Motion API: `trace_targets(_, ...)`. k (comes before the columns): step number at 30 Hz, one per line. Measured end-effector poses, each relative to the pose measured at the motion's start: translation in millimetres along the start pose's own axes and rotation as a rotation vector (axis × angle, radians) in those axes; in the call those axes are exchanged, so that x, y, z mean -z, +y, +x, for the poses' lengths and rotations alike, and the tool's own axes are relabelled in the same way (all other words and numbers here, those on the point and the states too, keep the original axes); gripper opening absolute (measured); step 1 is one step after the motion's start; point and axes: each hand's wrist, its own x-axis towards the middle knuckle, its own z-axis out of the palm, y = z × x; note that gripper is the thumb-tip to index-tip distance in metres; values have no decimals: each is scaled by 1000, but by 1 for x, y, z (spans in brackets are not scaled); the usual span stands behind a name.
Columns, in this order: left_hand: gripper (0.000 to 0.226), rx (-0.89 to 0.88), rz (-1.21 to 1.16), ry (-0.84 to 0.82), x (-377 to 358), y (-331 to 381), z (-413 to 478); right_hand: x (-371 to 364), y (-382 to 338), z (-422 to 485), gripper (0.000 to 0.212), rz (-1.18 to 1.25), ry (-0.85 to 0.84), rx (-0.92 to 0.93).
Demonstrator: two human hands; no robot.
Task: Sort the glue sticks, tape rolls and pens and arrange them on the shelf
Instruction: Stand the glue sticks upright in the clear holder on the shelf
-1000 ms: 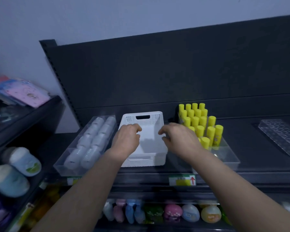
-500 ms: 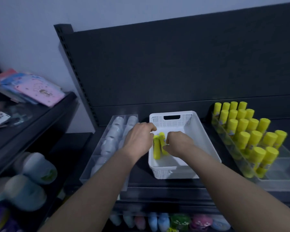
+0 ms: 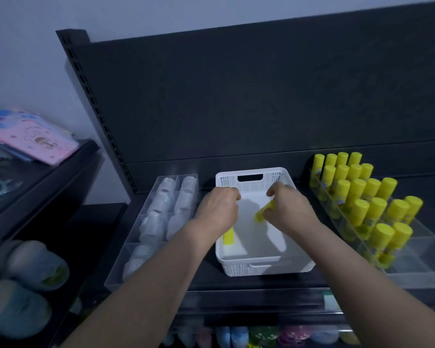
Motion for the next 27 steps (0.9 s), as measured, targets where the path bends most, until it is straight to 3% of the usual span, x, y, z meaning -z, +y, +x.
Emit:
trace_targets(4, 18, 87, 178, -168, -11, 30, -2, 19, 23, -8, 40, -28, 128, 104)
trace_targets(7, 24, 134, 234, -248, -24, 40, 0, 31, 35, -14, 40, -15, 176, 159)
trace_targets(12, 30, 142, 200, -186, -38, 42, 5, 36, 43, -20, 40, 37, 165, 205)
trace_targets(20, 36, 179, 161, -245, -52, 52, 2, 38, 51, -24, 40, 69, 134, 251)
trace_targets(23, 42, 247, 80, -153, -46, 53, -3, 43, 54, -22, 39, 85, 124, 267)
trace_targets(27, 35, 309, -54, 176, -20, 55, -13, 47, 55, -21, 38, 107, 78, 306)
